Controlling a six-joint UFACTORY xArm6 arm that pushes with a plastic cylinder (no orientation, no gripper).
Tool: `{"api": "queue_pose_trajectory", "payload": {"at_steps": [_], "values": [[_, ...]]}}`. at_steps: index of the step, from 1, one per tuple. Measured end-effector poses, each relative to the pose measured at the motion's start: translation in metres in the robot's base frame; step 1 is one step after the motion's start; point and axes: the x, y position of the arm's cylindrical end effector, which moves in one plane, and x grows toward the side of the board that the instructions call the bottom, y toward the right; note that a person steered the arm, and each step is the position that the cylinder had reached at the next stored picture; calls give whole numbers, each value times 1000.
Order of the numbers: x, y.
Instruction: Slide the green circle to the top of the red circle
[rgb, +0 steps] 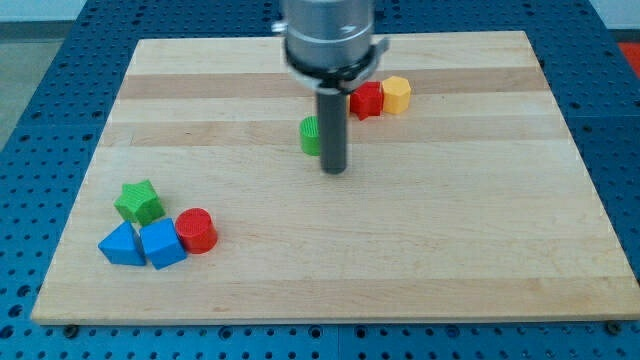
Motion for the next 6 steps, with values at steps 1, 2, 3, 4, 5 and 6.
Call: {"api": "queue_pose_trajectory", "payload": {"at_steps": [1,2,3,4,5,6], "values": [[-28,24],[-49,16],[-60,-6],[-62,-22],[-57,-35],[-44,-47]]}}
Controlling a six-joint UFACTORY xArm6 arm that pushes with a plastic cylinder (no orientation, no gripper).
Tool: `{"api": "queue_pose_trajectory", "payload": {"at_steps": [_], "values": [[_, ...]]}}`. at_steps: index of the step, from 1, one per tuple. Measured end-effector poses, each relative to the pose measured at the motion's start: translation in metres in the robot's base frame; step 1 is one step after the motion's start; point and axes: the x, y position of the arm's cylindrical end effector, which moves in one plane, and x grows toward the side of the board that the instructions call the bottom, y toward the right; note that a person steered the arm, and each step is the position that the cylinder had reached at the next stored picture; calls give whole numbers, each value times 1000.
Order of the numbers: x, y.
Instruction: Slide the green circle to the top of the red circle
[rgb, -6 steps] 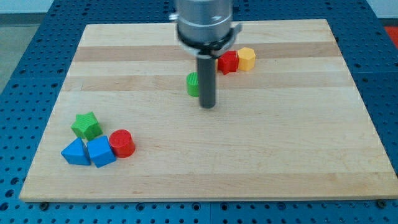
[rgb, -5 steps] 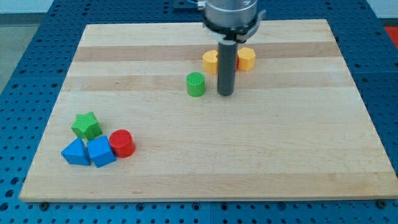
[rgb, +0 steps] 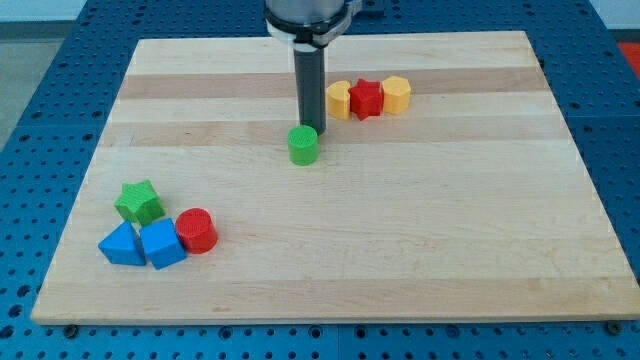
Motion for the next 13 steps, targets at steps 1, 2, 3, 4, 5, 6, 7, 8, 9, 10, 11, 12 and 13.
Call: {"api": "queue_pose_trajectory", "payload": {"at_steps": [1,2,3,4,5,6,7,8,9,10,11,12,13], "values": [[24,-4],[42,-6],[56,-13],[68,-13],[80,-12],[92,-10],[103,-6],[122,-4],[134,-4],[134,-8],[132,-24],[125,-46],[123,-63]]}}
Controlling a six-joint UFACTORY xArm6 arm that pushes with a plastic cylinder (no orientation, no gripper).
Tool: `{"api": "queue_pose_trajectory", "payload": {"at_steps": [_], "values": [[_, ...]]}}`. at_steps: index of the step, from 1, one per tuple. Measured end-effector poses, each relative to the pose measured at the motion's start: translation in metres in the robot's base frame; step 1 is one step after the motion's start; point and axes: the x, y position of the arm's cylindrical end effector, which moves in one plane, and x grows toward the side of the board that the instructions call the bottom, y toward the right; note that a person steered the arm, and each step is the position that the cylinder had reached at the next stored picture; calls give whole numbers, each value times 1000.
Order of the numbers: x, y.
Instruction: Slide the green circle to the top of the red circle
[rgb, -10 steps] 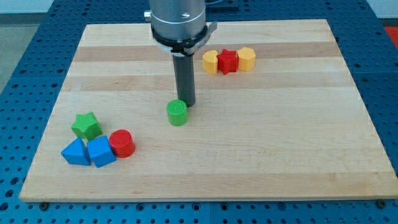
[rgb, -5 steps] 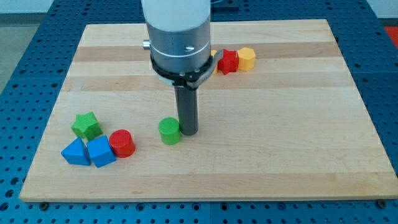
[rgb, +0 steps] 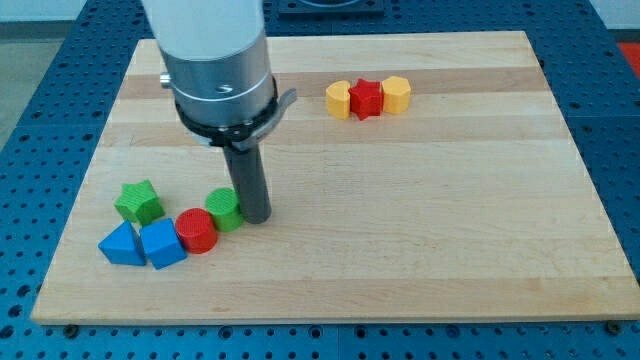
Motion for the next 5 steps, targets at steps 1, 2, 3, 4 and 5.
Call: {"api": "queue_pose_trajectory", "payload": {"at_steps": [1,2,3,4,5], "values": [[-2,-14],[-11,-21],[-22,-21],[-42,-19],[-71,-22]]}}
